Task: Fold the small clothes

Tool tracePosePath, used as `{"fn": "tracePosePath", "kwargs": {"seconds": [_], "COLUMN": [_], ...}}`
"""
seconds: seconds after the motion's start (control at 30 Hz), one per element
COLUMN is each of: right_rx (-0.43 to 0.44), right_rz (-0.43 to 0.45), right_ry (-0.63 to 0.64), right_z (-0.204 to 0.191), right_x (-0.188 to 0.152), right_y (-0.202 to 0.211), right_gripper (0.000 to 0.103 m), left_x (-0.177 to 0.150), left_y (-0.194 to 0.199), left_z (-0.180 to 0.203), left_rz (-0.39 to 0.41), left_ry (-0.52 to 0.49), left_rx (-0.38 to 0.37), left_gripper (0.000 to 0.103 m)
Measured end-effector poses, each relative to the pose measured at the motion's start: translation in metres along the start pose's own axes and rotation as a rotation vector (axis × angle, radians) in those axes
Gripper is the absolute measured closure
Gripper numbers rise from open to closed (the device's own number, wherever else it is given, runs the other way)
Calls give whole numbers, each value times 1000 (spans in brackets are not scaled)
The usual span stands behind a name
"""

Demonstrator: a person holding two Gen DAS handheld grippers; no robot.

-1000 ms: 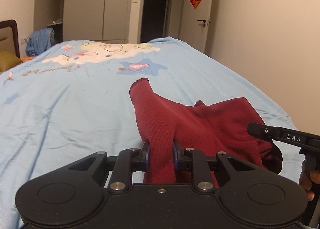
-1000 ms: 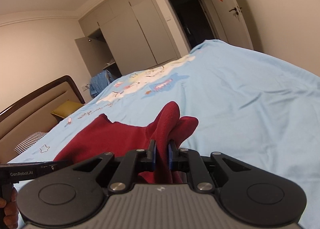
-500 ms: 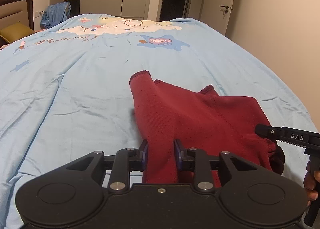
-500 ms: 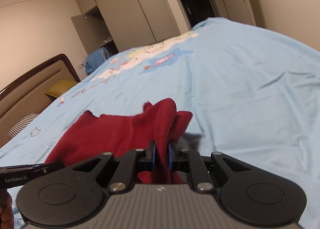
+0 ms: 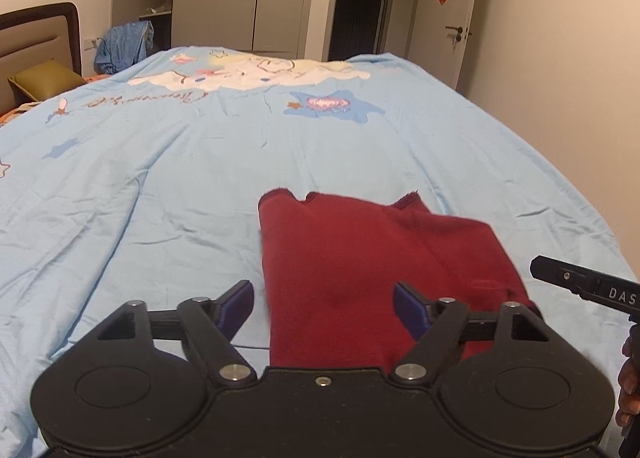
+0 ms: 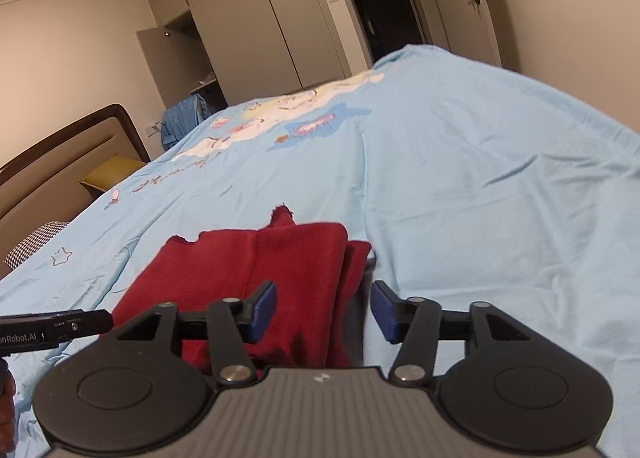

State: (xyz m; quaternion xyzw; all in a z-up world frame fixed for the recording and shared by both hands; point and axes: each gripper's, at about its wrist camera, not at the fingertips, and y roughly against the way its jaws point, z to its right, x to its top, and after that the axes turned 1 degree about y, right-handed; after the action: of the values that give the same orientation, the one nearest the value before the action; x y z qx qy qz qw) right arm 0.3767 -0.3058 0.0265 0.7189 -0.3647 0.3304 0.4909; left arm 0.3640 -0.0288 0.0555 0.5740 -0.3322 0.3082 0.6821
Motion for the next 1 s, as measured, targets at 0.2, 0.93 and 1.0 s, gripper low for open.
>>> {"fn": "tracePosePath", "kwargs": {"seconds": [0.2, 0.93, 1.0], "right_rx": [4, 23, 27], "right_rz": [73, 150, 136], "right_ry": [57, 207, 208], "right_z": [-13, -64, -64], "right_x": [3, -77, -86], "right_y": [40, 160, 165], "right_gripper": [16, 0, 0], "left_x": [-1, -101, -110], "left_y": [41, 148, 150], "left_z": [0, -5, -7], "left_rz": [87, 196, 192], "left_ry": [19, -10, -12], "left_rx": [11, 52, 57], "left_gripper": [1, 1, 1]}}
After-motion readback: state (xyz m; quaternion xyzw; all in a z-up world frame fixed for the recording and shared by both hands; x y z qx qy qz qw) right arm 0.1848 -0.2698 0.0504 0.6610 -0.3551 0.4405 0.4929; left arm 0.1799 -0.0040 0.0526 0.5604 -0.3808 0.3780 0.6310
